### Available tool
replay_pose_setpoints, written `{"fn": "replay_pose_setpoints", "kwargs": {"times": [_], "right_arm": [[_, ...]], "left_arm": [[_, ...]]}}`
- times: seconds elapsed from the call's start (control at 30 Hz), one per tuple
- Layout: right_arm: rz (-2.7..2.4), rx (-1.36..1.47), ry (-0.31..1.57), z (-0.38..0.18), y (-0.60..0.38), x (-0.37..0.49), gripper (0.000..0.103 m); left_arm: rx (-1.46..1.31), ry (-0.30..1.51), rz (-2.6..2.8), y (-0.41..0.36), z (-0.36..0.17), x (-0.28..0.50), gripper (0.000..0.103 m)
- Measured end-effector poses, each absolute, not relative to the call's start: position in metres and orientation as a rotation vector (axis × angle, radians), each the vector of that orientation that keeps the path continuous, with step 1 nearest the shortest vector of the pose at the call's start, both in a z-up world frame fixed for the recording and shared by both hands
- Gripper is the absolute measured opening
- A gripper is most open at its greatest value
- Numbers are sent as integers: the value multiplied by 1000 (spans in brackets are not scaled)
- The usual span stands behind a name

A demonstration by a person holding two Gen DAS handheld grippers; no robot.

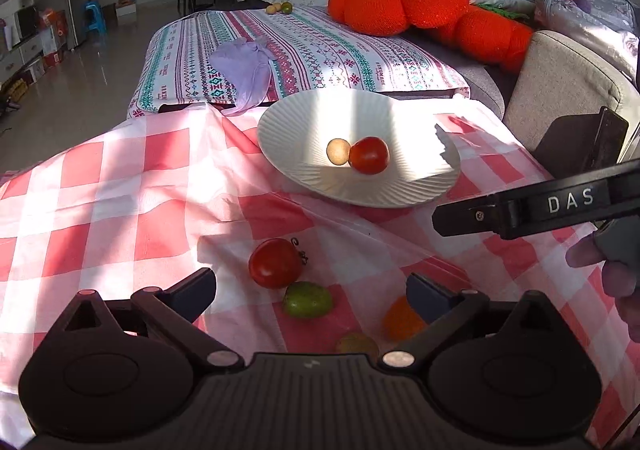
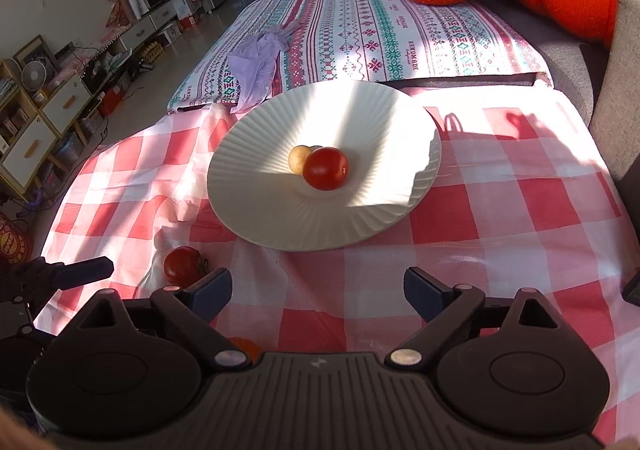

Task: Organize fruits
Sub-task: 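Withdraw both open tools from the plate back toward the remaining fruit, then grasp a mandarin orange with the right tool while the left tool grasps a green fruit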

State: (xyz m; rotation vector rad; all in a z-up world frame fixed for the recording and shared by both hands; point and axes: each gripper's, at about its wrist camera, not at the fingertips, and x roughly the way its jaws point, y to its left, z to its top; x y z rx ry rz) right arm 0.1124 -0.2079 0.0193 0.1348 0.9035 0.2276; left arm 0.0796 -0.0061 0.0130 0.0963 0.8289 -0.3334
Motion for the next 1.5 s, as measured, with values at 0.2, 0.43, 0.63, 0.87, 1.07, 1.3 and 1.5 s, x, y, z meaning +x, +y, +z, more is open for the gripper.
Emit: {"fn": "replay_pose_setpoints", "kwargs": {"times": [0.2,0.43,0.63,0.87,1.07,1.3,1.5], "right_arm": [[247,100,883,16,-200,96,99],[274,83,852,2,-198,81,100],[288,10,792,-4,-197,60,103],[332,-100,789,-14,-192,42,103],[336,-141,815,-25,-189,36,103],[300,-116,843,-36,-191,41,100],[300,-134,866,-44,-188,43,89]], "left_arm": [[103,843,-315,6,10,62,103],[98,842,-305,22,-1,42,103],[108,846,-302,33,-13,29,103],[144,865,-297,44,-23,22,103],[192,868,-289,45,-35,20,103],[183,849,-309,37,-43,16,103],[154,832,-343,34,-41,14,92]]}}
